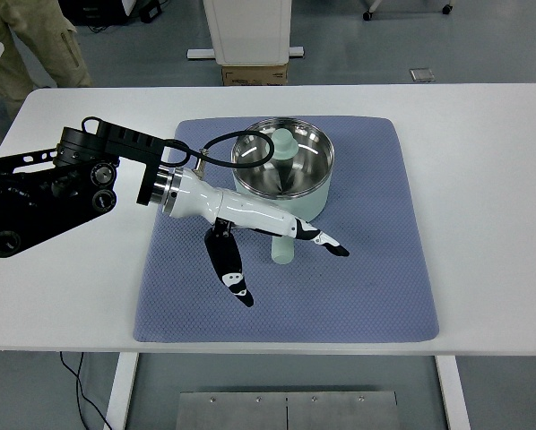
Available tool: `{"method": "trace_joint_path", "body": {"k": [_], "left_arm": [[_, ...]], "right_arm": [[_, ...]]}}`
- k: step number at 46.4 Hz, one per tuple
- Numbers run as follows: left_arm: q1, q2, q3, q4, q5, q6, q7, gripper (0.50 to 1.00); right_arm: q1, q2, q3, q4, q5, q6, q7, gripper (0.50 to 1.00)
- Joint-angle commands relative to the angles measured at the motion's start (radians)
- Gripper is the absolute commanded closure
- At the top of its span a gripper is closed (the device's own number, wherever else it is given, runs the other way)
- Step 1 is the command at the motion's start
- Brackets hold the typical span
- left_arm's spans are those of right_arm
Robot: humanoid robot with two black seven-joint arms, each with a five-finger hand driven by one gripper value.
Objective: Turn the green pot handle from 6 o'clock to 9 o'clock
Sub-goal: 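Lower the left hand fingers onto the green handle nearest the robot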
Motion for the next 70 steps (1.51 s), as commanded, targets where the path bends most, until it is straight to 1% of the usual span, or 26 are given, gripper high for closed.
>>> {"method": "trace_joint_path", "body": {"k": [1,13,22,41,70], "left_arm": [[0.000,-0.010,0.002,0.007,0.014,-0.001,0.000,0.500],[-0.014,-0.039,0.011,0.016,0.024,-0.002,0.000,0.500],[-0.015,-0.060,0.018,0.046,0.104,-0.001,0.000,0.500],[-0.024,-0.083,0.037,0.070,0.199,-0.001,0.000,0.500],[-0.049,-0.071,0.057,0.075,0.325,-0.011,-0.003,0.500]], "right_arm": [[0.000,0.000,0.000,0.000,0.000,0.000,0.001,0.500],[0.000,0.000,0.000,0.000,0.000,0.000,0.001,0.500],[0.000,0.000,0.000,0.000,0.000,0.001,0.001,0.500],[0.000,0.000,0.000,0.000,0.000,0.000,0.001,0.500],[0.000,0.000,0.000,0.000,0.000,0.000,0.001,0.500]]}}
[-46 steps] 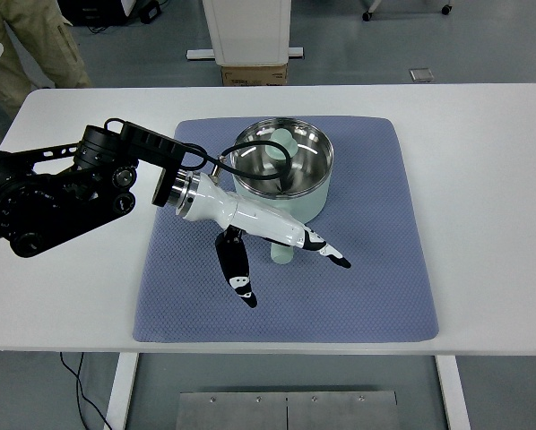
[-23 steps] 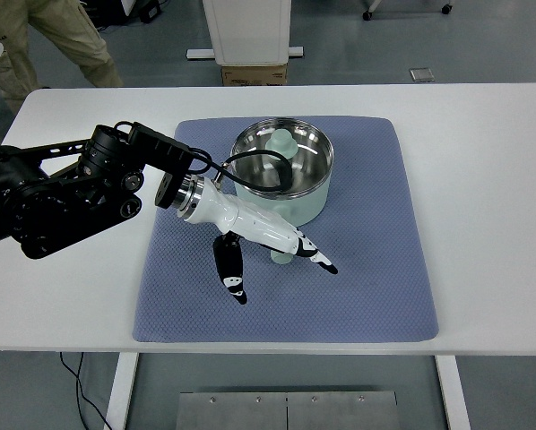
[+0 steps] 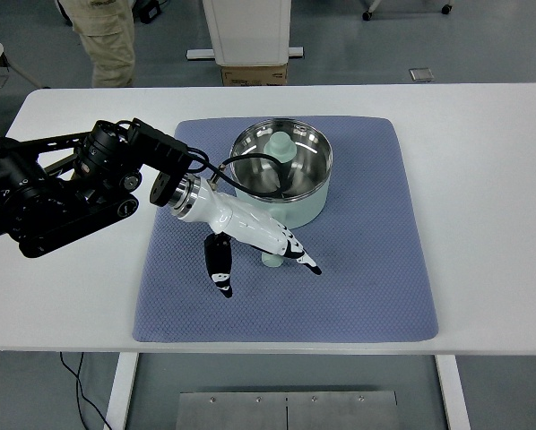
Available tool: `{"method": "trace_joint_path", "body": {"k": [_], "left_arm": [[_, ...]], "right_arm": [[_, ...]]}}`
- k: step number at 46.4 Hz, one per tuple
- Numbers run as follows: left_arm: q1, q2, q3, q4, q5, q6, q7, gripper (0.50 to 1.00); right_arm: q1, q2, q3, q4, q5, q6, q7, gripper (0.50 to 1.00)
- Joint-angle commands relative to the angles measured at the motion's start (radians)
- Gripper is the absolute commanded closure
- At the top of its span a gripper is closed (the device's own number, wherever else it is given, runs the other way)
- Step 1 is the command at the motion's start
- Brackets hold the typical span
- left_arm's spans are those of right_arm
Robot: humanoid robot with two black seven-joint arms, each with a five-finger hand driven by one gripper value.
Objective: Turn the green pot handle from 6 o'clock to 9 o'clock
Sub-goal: 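Lower the left hand fingers onto the green handle nearest the robot, then push the handle with the left hand, swinging it toward the left arm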
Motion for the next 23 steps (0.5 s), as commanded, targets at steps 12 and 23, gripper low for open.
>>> {"method": "trace_joint_path", "body": {"k": [12,23], "left_arm": [[-0.021,0.012,0.027,-0.005,0.067,-0.002,-0.008,0.500],[-0.038,0.023,0.034,-0.007,0.129,-0.002,-0.016,0.500]], "right_arm": [[0.000,0.000,0.000,0.000,0.000,0.000,0.000,0.500],[0.000,0.000,0.000,0.000,0.000,0.001,0.000,0.500]]}}
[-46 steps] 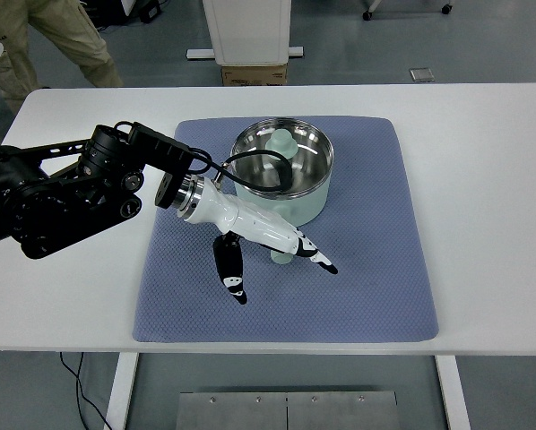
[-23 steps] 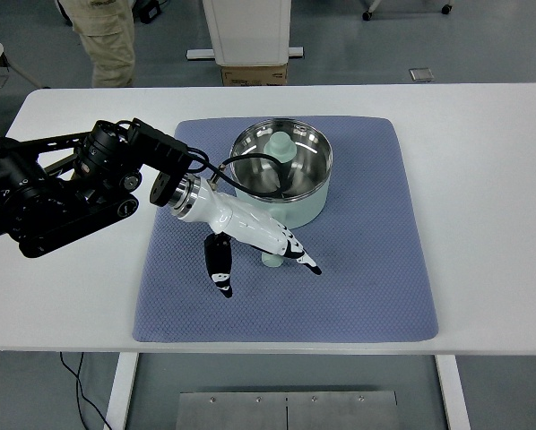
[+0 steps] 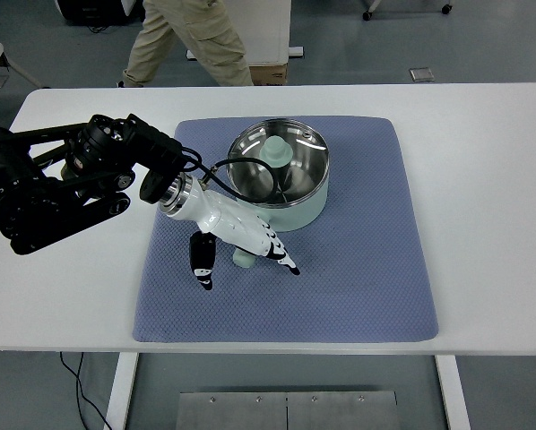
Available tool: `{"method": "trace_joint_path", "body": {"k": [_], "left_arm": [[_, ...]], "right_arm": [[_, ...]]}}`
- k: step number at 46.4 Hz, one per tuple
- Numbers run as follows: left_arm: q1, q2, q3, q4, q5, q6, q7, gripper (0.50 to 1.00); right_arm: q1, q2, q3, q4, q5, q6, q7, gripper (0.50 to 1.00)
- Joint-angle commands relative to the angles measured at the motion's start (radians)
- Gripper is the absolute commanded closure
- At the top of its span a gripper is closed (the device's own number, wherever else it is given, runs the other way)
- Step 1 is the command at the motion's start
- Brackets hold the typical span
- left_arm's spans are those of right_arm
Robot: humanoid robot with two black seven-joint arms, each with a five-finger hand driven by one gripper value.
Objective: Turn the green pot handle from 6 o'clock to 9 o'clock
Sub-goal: 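Push the handle with the left hand, swinging it toward the left arm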
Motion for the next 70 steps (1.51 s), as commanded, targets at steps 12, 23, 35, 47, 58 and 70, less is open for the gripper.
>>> {"method": "trace_joint_path", "body": {"k": [12,23,35,47,58,70], "left_arm": [[-0.025,0.002,0.011,-0.003,0.036,0.002,-0.016,0.500],[-0.031,0.002,0.016,-0.003,0.121,0.002,-0.034,0.500],[-0.039,0.005,0.016,-0.002,0.206,0.006,-0.036,0.500],[-0.053,0.016,0.018,-0.002,0.306,0.009,-0.037,0.500],[-0.062,0.017,0.031,-0.002,0.357,0.009,-0.039,0.500],[-0.074,0.026,0.048,0.000,0.389,0.009,-0.039,0.500]], "right_arm": [[0.000,0.000,0.000,0.000,0.000,0.000,0.000,0.500],[0.000,0.000,0.000,0.000,0.000,0.000,0.000,0.500],[0.000,0.000,0.000,0.000,0.000,0.000,0.000,0.500],[0.000,0.000,0.000,0.000,0.000,0.001,-0.001,0.500],[0.000,0.000,0.000,0.000,0.000,0.000,0.000,0.500],[0.000,0.000,0.000,0.000,0.000,0.000,0.000,0.500]]}}
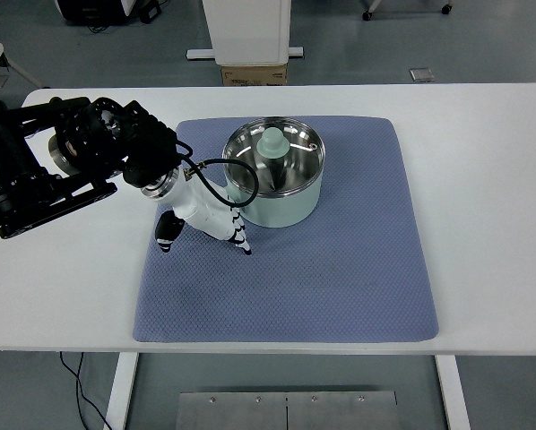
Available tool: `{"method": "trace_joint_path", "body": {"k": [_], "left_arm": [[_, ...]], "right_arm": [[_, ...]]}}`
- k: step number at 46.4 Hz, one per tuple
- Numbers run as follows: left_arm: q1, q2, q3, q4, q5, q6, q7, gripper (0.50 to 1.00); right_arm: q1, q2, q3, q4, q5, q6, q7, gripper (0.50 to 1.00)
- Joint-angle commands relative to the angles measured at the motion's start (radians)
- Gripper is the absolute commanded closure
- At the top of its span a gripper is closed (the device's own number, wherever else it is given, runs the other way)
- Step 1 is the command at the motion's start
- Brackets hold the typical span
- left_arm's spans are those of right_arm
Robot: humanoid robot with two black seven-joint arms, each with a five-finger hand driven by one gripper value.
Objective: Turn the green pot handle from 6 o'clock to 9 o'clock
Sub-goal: 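Push the handle with the left hand, swinging it toward the left arm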
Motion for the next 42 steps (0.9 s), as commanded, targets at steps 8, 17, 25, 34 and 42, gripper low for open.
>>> {"method": "trace_joint_path", "body": {"k": [8,17,25,34,42], "left_arm": [[-0.003,0.011,0.002,0.002,0.043,0.001,0.000,0.500],[-0.011,0.020,0.013,0.005,0.054,0.001,0.000,0.500],[-0.024,0.032,0.045,0.010,0.054,0.011,0.000,0.500],[-0.035,0.032,0.053,0.037,0.054,0.026,0.000,0.500],[-0.040,0.032,0.071,0.074,0.054,0.055,0.000,0.500]], "right_arm": [[0.000,0.000,0.000,0.000,0.000,0.000,0.000,0.500],[0.000,0.000,0.000,0.000,0.000,0.000,0.000,0.500],[0.000,0.000,0.000,0.000,0.000,0.000,0.000,0.500],[0.000,0.000,0.000,0.000,0.000,0.001,0.000,0.500],[0.000,0.000,0.000,0.000,0.000,0.000,0.000,0.500]]}}
